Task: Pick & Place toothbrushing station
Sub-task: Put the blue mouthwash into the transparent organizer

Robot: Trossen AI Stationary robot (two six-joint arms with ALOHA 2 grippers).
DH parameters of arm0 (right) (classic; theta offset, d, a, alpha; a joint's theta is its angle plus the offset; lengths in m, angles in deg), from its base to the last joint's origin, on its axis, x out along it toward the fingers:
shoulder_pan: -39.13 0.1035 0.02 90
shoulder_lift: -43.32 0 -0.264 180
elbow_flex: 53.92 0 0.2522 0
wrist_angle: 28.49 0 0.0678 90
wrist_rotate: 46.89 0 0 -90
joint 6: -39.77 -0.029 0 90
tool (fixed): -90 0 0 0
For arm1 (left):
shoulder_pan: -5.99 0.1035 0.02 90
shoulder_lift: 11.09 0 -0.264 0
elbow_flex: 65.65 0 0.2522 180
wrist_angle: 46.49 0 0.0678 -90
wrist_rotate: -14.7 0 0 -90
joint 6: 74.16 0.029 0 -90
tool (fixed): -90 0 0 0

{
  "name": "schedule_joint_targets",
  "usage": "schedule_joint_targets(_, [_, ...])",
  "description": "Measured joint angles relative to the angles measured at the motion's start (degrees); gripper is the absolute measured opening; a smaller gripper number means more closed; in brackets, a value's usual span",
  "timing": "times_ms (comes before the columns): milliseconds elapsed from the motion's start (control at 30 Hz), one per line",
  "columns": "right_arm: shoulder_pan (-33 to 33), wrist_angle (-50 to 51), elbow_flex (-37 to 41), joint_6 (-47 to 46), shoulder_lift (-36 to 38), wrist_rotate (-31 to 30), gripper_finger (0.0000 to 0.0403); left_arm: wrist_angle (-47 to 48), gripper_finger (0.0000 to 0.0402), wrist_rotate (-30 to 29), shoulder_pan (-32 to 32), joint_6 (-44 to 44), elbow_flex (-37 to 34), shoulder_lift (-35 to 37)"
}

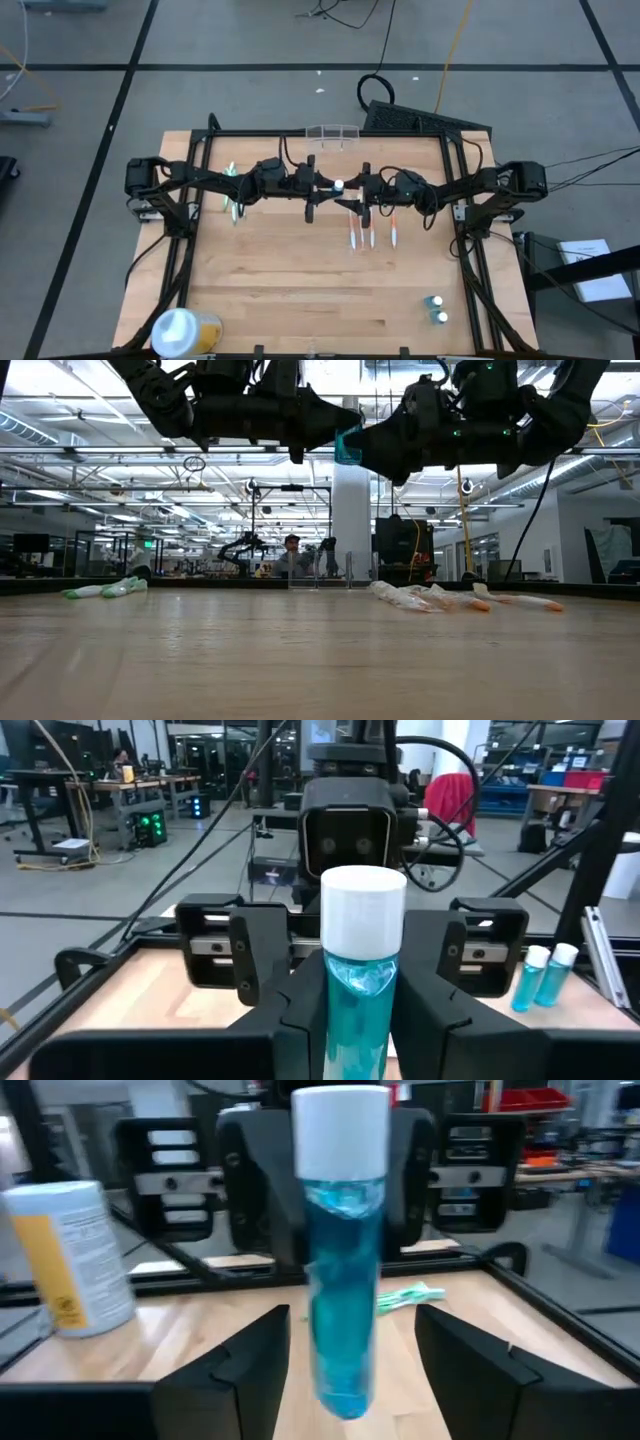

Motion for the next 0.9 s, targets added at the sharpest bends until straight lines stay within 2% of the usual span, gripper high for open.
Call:
schedule_joint_targets(267, [0.0, 1.5, -1.7, 0.5, 0.0, 2.5, 0.0167, -0.6, 0.0082, -0.2, -0.9, -0.9, 0.0, 0.0])
schedule_joint_targets(533, [0.0, 2.0, -1.7, 0.9, 0.0, 3.2, 0.0098, -0.8, 0.0082, -0.2, -0.9, -1.3, 0.0, 0.0])
schedule_joint_targets(667, [0.0, 2.0, -1.7, 2.0, 0.0, 3.2, 0.0067, -0.9, 0.0098, -0.8, -1.3, -2.5, 0.0, 0.0])
schedule_joint_targets(900, [0.0, 2.6, -1.7, 2.9, 0.0, 3.3, 0.0074, -0.7, 0.0138, -3.0, -2.7, -5.6, 0.0, 0.0])
